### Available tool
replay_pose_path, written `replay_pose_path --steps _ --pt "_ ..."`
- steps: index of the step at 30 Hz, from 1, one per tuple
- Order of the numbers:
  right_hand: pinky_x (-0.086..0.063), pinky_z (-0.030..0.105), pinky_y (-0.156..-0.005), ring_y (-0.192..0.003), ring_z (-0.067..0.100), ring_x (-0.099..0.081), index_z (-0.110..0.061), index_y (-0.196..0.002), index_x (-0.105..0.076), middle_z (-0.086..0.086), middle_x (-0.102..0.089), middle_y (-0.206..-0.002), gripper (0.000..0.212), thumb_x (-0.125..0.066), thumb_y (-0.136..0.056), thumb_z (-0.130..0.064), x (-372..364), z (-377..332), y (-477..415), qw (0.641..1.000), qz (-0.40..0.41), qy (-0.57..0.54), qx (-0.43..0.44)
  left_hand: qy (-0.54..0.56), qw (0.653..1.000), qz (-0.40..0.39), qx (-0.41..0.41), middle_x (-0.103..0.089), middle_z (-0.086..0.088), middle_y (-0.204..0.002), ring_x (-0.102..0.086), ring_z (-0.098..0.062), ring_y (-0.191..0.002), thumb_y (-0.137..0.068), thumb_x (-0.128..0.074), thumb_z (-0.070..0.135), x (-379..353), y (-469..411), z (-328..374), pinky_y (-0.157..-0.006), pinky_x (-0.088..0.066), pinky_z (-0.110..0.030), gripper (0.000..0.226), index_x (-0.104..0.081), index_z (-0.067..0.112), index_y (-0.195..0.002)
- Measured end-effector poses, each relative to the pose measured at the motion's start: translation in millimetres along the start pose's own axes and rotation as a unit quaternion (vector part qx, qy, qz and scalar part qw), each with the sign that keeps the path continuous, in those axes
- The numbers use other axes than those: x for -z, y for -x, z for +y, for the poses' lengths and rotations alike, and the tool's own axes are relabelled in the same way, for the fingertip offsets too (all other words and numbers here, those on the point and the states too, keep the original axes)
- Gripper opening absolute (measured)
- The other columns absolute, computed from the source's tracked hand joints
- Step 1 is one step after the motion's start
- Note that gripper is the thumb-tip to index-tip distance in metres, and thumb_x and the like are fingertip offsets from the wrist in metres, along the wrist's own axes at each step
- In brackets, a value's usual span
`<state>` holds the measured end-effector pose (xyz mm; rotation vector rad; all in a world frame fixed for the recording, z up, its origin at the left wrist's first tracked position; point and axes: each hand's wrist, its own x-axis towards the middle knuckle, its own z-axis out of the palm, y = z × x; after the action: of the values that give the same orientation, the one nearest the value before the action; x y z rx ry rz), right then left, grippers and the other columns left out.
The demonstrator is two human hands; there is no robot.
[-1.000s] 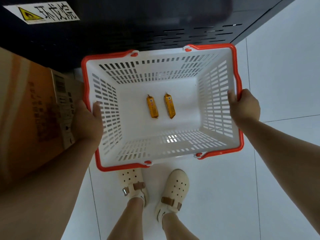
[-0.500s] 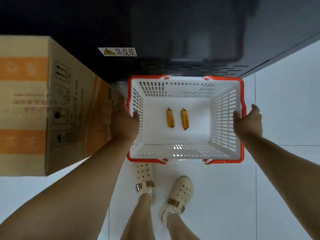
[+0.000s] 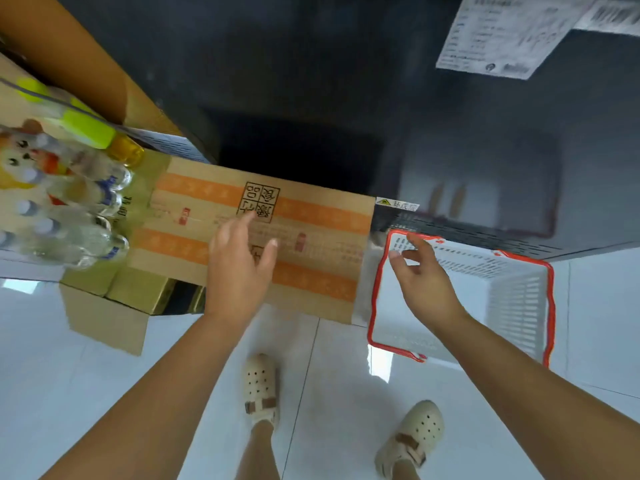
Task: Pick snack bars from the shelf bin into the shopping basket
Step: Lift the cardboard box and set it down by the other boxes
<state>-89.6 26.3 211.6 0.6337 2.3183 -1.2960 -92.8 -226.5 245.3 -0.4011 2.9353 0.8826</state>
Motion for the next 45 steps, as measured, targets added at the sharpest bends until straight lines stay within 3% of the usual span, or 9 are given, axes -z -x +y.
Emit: replay_pose_path --steps 3,7,12,18,22,27,32,36,45 --pt "-0.038 0.031 -0.097 -0.133 0.023 -0.046 -0.031 -0.152 -0.024 -0.003 -0.038 -0.154 0.068 -0.054 -0.094 -0.051 -33.6 -40.7 -4.9 0.999 -0.034 -0.019 -0.012 -0.05 0.996 0.008 0.07 -0.036 -0.014 -0.151 -0.032 -0.034 -0.139 -0.088 -0.065 0.045 32.3 -51.7 -75.1 -0.114 -0.032 -0.053 0.076 -0.032 0.015 -0.149" --pt "-0.042 0.03 -0.088 -0.111 0.016 -0.052 -0.035 -0.149 -0.025 -0.004 -0.05 -0.142 0.084 -0.071 -0.081 -0.052 -68.0 -60.7 -21.5 0.996 -0.035 -0.058 -0.063 -0.063 0.991 -0.036 0.111 -0.026 -0.02 -0.156 -0.026 -0.04 -0.143 -0.081 -0.072 0.049 54.2 -111.3 -145.4 -0.115 -0.027 -0.055 0.096 -0.022 0.01 -0.153" --pt "-0.046 0.046 -0.1 -0.125 0.028 -0.053 -0.031 -0.151 -0.019 -0.003 -0.049 -0.145 0.114 -0.082 -0.061 -0.06 -84.1 -54.0 -35.3 0.986 0.004 -0.038 -0.161 0.052 0.972 -0.162 0.162 -0.035 -0.01 -0.156 -0.04 -0.035 -0.138 -0.074 -0.078 0.053 61.6 -153.9 -174.6 -0.108 -0.037 -0.049 0.111 -0.011 0.019 -0.156" --pt "-0.045 0.037 -0.093 -0.116 0.022 -0.054 -0.022 -0.137 -0.035 -0.005 -0.054 -0.129 0.092 -0.09 -0.064 -0.037 -107.5 -54.2 -40.9 0.985 0.049 -0.047 -0.157 0.05 0.975 -0.164 0.145 -0.06 -0.005 -0.133 -0.058 -0.031 -0.117 -0.067 -0.084 0.053 53.6 -175.4 -182.9 -0.089 -0.046 -0.039 0.088 -0.045 0.018 -0.138" --pt "-0.046 0.048 -0.102 -0.12 0.027 -0.054 -0.023 -0.134 -0.038 -0.003 -0.055 -0.131 0.086 -0.09 -0.066 -0.036 -111.9 -55.5 -28.5 0.986 0.087 -0.016 -0.144 0.067 0.981 -0.134 0.125 -0.062 -0.004 -0.127 -0.061 -0.029 -0.112 -0.066 -0.086 0.047 52.1 -163.8 -185.2 -0.083 -0.046 -0.036 0.081 -0.048 0.017 -0.131" --pt "-0.051 0.044 -0.093 -0.099 0.02 -0.061 -0.02 -0.121 -0.044 -0.005 -0.062 -0.105 0.07 -0.089 -0.068 -0.03 -105.5 -53.9 2.6 0.986 0.132 -0.032 -0.097 0.102 0.987 -0.077 0.099 -0.06 -0.002 -0.126 -0.059 -0.022 -0.11 -0.064 -0.089 0.042 71.2 -146.3 -186.1 -0.087 -0.048 -0.038 0.083 -0.048 0.015 -0.13" --pt "-0.048 0.038 -0.09 -0.106 0.022 -0.055 -0.014 -0.115 -0.036 -0.011 -0.051 -0.098 0.064 -0.085 -0.073 -0.01 -114.4 -48.8 28.7 0.976 0.148 -0.11 -0.115 0.13 0.979 -0.071 0.138 -0.049 0.002 -0.119 -0.049 -0.017 -0.105 -0.066 -0.09 0.03 75.7 -108.2 -183.9 -0.089 -0.045 -0.037 0.085 -0.04 0.009 -0.131" --pt "-0.048 0.043 -0.098 -0.108 0.019 -0.054 -0.009 -0.124 -0.033 -0.009 -0.052 -0.106 0.073 -0.085 -0.074 -0.017 -131.2 -31.7 51.3 0.975 0.136 -0.117 -0.129 0.14 0.972 -0.071 0.173 -0.051 -0.007 -0.124 -0.053 -0.021 -0.11 -0.063 -0.092 0.027 70.4 -75.5 -209.0 -0.088 -0.046 -0.033 0.087 -0.036 0.007 -0.127" --pt "-0.045 0.049 -0.103 -0.12 0.022 -0.051 -0.022 -0.137 -0.025 -0.001 -0.05 -0.132 0.082 -0.081 -0.078 -0.029 -140.7 -17.6 72.3 0.982 0.093 -0.094 -0.133 0.168 0.966 -0.08 0.177 -0.049 -0.002 -0.12 -0.053 -0.018 -0.106 -0.066 -0.091 0.022 66.7 -50.1 -226.1 -0.084 -0.045 -0.029 0.083 -0.031 0.012 -0.122"
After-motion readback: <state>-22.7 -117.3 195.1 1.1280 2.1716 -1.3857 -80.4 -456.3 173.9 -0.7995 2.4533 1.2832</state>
